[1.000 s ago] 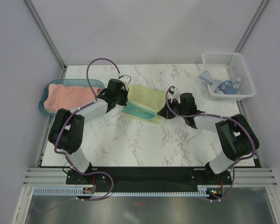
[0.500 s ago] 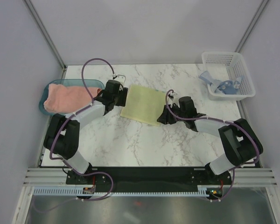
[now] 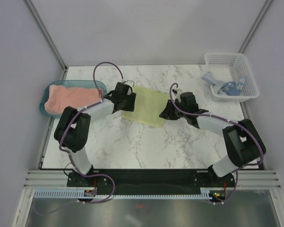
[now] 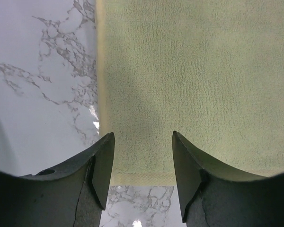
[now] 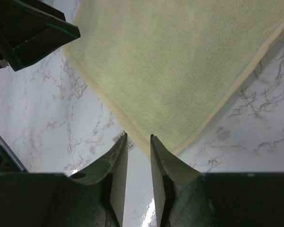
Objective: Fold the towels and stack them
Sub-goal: Fold the towel
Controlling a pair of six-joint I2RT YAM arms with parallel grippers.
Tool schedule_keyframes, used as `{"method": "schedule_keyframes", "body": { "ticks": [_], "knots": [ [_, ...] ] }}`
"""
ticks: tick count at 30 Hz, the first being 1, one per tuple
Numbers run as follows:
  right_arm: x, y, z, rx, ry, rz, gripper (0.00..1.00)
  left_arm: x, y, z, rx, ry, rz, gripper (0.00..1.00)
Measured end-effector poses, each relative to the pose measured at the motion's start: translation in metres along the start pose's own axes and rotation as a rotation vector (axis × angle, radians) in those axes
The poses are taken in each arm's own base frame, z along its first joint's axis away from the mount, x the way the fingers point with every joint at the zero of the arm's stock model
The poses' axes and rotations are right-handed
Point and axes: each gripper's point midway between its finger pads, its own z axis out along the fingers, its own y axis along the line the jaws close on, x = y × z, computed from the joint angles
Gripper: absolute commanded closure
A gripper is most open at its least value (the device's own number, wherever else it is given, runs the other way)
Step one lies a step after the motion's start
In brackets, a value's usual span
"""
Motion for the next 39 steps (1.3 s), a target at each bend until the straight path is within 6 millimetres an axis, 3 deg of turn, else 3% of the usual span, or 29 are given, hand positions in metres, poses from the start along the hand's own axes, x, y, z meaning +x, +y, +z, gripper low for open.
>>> {"method": "schedule_keyframes", "body": {
  "ticks": [6,11,16,19,22,24,26,30,33,35,39],
  "knots": [
    [0.029,-0.020,0.020,0.035,0.093,0.063,0.73,0.021,-0.003,0.008,-0.006,0.083,-0.083,0.43],
    [0.050,-0.038,0.023,0.086,0.154,0.093,0.74,0.037,-0.007,0.005,-0.011,0.148,-0.187,0.45],
    [0.042,-0.058,0.006,0.145,0.142,0.092,0.73,0.053,-0.017,-0.006,0.011,0.199,-0.263,0.42],
    [0.033,-0.072,-0.010,0.189,0.123,0.094,0.71,0.051,-0.030,-0.024,0.047,0.207,-0.295,0.39],
    [0.024,-0.072,-0.020,0.198,0.102,0.095,0.70,0.027,-0.038,-0.039,0.077,0.169,-0.299,0.39],
    [0.014,-0.066,-0.022,0.188,0.092,0.089,0.72,-0.008,-0.041,-0.042,0.092,0.114,-0.297,0.40],
    [-0.005,-0.058,-0.018,0.171,0.065,0.076,0.78,-0.050,-0.041,-0.040,0.115,0.036,-0.293,0.50],
    [-0.067,-0.045,0.008,0.127,-0.021,0.043,0.98,-0.124,-0.028,-0.019,0.151,-0.088,-0.272,0.58],
    [-0.098,-0.046,0.037,0.106,-0.051,0.032,1.00,-0.136,-0.010,0.014,0.142,-0.088,-0.261,0.62],
    [-0.109,-0.054,0.059,0.104,-0.054,0.028,1.00,-0.127,0.003,0.039,0.125,-0.048,-0.262,0.63],
    [-0.107,-0.080,0.091,0.139,-0.026,0.036,1.00,-0.102,0.019,0.079,0.107,0.032,-0.256,0.64]
  ]
}}
